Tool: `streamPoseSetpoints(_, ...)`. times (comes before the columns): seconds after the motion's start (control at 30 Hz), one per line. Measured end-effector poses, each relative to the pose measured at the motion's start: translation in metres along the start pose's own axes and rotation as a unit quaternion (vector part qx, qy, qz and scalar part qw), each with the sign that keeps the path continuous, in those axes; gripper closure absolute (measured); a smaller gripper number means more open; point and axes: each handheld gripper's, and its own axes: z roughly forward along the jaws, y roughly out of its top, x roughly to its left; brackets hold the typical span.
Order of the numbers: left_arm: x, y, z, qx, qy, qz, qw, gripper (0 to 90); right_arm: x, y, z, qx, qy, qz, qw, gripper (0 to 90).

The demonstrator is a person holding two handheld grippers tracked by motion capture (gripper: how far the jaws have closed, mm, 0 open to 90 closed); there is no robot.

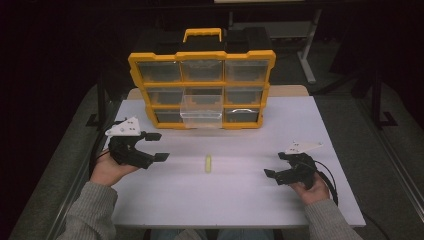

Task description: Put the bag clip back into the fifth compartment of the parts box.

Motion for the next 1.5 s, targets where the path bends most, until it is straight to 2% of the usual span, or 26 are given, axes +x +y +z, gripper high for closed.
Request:
streamPoseSetpoints(0.03,-0.001,-0.002,0.000,-0.003,0.000,-0.006,1.0000,26.3,0.000,0.000,0.000,0.000,0.000,-0.002,1.0000,14.5)
streamPoseSetpoints(0.37,-0.006,-0.017,0.006,-0.003,0.010,-0.014,0.9998,25.6,0.000,0.000,0.000,0.000,0.001,-0.002,1.0000,14.5)
streamPoseSetpoints(0.53,-0.008,-0.023,0.008,0.003,0.019,-0.009,0.9998,23.5,0.000,0.000,0.001,0.003,0.002,-0.001,1.0000,14.5)
streamPoseSetpoints(0.67,-0.011,-0.029,0.011,-0.005,0.021,-0.017,0.9996,22.3,0.000,-0.001,0.001,0.003,0.003,0.001,1.0000,14.5)
streamPoseSetpoints(0.93,-0.013,-0.043,0.019,-0.003,0.020,-0.027,0.9994,21.5,0.000,-0.001,0.003,0.008,0.003,-0.002,1.0000,14.5)
streamPoseSetpoints(1.17,-0.014,-0.052,0.022,0.002,0.031,-0.032,0.9990,21.0,0.002,-0.001,0.004,0.005,0.003,-0.002,1.0000,14.6)
streamPoseSetpoints(1.27,-0.015,-0.055,0.022,0.008,0.043,-0.028,0.9987,20.8,0.003,0.000,0.004,0.004,0.003,-0.006,1.0000,14.7)
streamPoseSetpoints(1.4,-0.016,-0.059,0.022,0.000,0.046,-0.034,0.9984,20.8,0.006,0.003,0.006,-0.002,0.017,-0.003,0.9999,14.0)
streamPoseSetpoints(1.5,-0.017,-0.061,0.025,0.005,0.050,-0.029,0.9983,20.8,0.008,0.007,0.008,0.006,0.011,-0.010,0.9999,13.8)
